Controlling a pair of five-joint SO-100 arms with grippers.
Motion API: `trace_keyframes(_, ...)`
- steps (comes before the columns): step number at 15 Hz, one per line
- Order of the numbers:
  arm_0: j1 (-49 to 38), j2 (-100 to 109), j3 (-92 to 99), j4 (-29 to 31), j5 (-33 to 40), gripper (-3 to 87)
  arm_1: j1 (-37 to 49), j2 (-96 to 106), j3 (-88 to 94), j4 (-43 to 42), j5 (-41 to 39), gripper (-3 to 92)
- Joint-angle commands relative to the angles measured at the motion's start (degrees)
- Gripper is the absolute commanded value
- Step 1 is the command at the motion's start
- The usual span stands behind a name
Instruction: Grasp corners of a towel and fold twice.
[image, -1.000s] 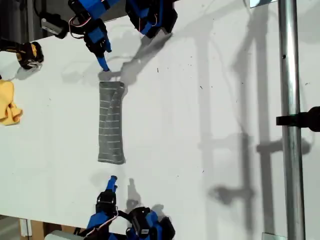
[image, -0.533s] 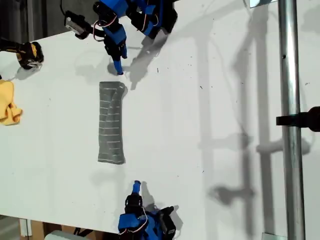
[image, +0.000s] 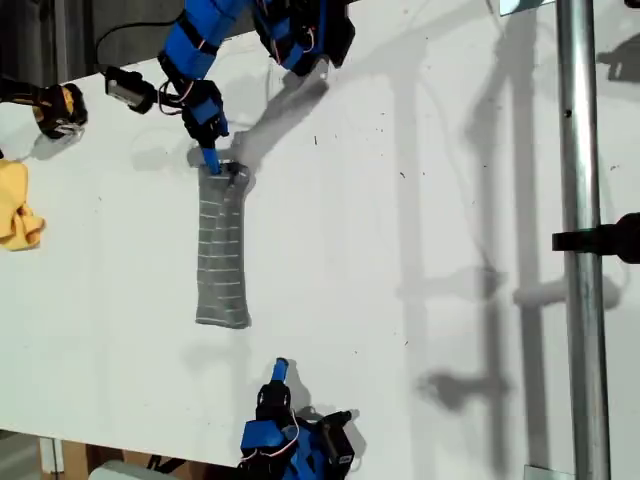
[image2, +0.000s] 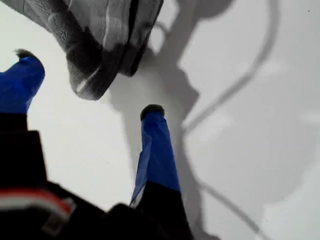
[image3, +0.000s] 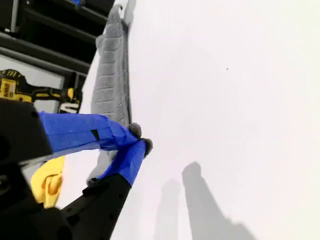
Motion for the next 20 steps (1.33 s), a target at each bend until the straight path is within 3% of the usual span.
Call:
trace_keyframes(1, -0.44, 0.26, 0.0, -0.35, 0.0, -1.5, 1.05, -13.8, -12.48, -3.96, -5.01, 41.1)
trace_keyframes(6, -0.62, 0.26, 0.18, 0.18, -0.79, -1.5, -1.23, -37.09, -30.59, -4.39, -7.38, 41.5)
trace_keyframes(11, -1.14, 0.26, 0.35, 0.44, -1.14, -1.5, -4.75, -49.13, -47.29, 2.72, -6.59, 38.0)
trace_keyframes(13, -1.14, 0.26, 0.35, 0.62, -1.32, -1.5, -6.33, -50.27, -50.54, 4.22, -4.48, 12.3)
trace_keyframes(14, -1.14, 0.26, 0.35, 0.7, -1.41, -1.5, -6.5, -50.27, -51.77, 5.45, -4.48, 5.7)
trace_keyframes(20, -1.32, 0.26, 0.44, 0.7, -1.32, -1.5, -6.06, -42.54, -45.62, 7.65, -5.71, -0.1)
